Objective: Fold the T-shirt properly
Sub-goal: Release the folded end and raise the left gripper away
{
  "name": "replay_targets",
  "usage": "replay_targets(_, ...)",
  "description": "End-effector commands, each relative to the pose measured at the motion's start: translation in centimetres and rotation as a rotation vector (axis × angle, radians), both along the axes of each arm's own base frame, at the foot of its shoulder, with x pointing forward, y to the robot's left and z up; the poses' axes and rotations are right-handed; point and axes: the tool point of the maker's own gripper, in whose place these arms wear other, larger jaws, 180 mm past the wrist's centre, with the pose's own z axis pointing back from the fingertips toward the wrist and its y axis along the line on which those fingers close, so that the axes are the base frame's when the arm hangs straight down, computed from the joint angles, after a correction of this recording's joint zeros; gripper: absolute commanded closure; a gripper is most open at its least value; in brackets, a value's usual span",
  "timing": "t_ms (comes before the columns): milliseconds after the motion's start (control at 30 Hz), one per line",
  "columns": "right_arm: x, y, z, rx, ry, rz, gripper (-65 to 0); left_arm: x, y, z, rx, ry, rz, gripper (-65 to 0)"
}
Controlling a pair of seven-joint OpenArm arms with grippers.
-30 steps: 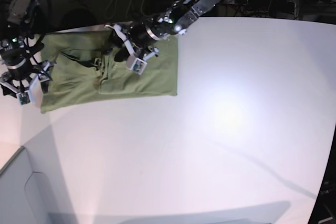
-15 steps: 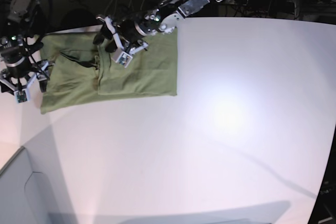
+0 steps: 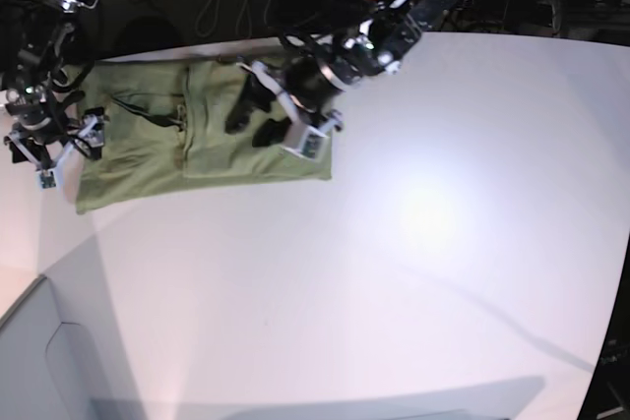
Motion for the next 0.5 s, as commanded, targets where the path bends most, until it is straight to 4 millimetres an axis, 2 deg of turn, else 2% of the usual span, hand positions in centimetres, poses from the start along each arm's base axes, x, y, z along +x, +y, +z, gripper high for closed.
replay_targets(0, 0.5, -0.7, 0.8, -0.013, -0.026, 0.003, -58.3, 0.8, 1.2, 0.7, -0.015, -0.022, 0.043, -28.0)
replay_targets(167, -0.3, -0.7, -0.7, 0.010, 0.014, -0.010, -58.1, 2.1, 9.7, -1.4, 0.061, 0.024, 0.278, -28.0)
replay_targets(267, -0.7, -0.7, -1.1, 0.013, 0.026, -0.011, -57.9, 1.8, 13.0, -2.4, 0.092, 0.050, 0.369, -28.0)
replay_targets(367, -1.9, -0.6, -1.8, 0.015, 0.056, -0.010, -57.8, 1.3, 15.1, -3.6, 0.121, 0.082, 0.421, -28.0)
replay_targets(467, -2.3, 0.3, -2.5, 0.039, 0.064, -0.010, -57.8, 1.0, 15.5, -4.6, 0.134, 0.107, 0.429, -28.0)
